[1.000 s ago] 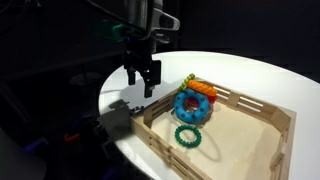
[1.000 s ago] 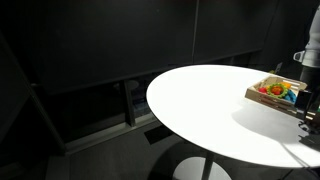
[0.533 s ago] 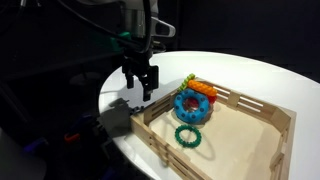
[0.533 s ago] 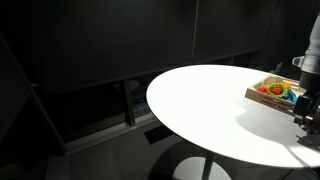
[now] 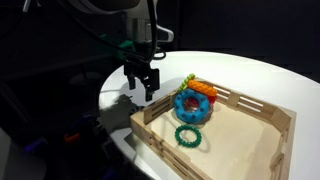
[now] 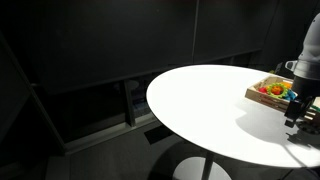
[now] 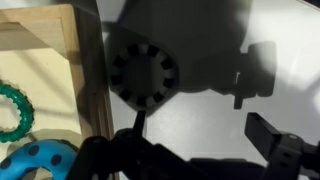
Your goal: Put the striped ring in the crate
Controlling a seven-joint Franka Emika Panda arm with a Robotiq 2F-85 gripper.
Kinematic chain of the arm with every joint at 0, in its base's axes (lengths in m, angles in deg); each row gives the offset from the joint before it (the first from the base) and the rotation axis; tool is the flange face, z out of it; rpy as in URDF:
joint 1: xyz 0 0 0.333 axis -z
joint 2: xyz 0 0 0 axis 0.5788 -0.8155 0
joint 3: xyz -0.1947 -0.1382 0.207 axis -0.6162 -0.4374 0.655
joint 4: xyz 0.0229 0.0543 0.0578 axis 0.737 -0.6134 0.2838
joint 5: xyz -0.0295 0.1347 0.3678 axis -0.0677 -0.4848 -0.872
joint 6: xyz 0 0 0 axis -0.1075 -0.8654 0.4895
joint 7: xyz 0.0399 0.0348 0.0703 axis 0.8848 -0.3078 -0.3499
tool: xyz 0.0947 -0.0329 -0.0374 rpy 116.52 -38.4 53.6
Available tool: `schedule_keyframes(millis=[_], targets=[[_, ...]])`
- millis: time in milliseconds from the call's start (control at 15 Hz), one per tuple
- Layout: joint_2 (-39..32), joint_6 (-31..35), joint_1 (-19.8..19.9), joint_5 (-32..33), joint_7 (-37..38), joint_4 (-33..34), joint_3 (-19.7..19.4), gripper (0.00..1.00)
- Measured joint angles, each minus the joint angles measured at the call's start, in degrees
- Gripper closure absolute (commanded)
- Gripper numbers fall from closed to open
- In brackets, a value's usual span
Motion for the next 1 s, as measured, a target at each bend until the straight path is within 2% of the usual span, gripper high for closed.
schedule_keyframes(millis=[667,1000], targets=[[-1.76,-0.22,-0.31,-1.46,-0.42,0.00,0.27,0.00],[-1.76,-3.19,-0.28,-1.46,-0.37,0.01,0.27,0.00]])
